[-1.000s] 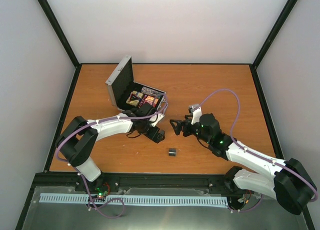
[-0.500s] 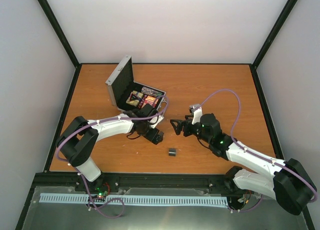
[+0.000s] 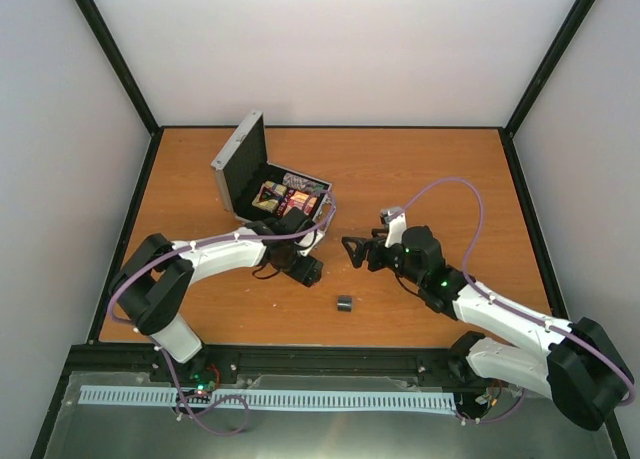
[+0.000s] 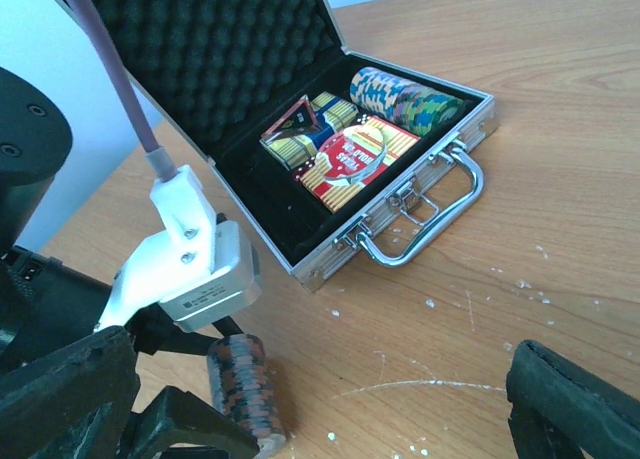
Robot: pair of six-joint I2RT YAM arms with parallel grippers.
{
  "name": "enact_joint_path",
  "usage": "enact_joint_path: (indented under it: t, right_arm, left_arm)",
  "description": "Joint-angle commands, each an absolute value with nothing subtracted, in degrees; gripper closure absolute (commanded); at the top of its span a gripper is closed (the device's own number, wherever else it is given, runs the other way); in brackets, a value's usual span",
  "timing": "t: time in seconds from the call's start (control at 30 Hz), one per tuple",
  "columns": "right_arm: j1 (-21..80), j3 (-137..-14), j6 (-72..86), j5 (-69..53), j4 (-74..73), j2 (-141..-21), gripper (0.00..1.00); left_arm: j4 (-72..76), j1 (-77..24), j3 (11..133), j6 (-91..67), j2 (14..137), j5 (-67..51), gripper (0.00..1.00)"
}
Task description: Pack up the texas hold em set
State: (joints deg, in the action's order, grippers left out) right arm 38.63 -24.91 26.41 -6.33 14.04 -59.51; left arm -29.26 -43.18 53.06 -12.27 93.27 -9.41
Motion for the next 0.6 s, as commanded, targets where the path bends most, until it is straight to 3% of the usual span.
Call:
enact_joint_path:
  t: [0.0,0.23,0.57]
  right_arm:
    - [38.1,-25.6,25.8,-2.9,14.5,-56.5,0.00]
    - [36.9,-27.2,24.3,4.9,17.8,-52.8,0.00]
    - [35.0,-27.4,20.3,4.7,23.2,-54.2,0.00]
  left_arm:
    - [-28.3,-43.3,54.9,-14.0,88.1,-5.2,0.38]
    - [-26.7,-33.4,65.3,-8.6,87.8,-2.0,0.43]
    - [-24.5,-20.9,82.4,1.0,102.5,4.3,0.49]
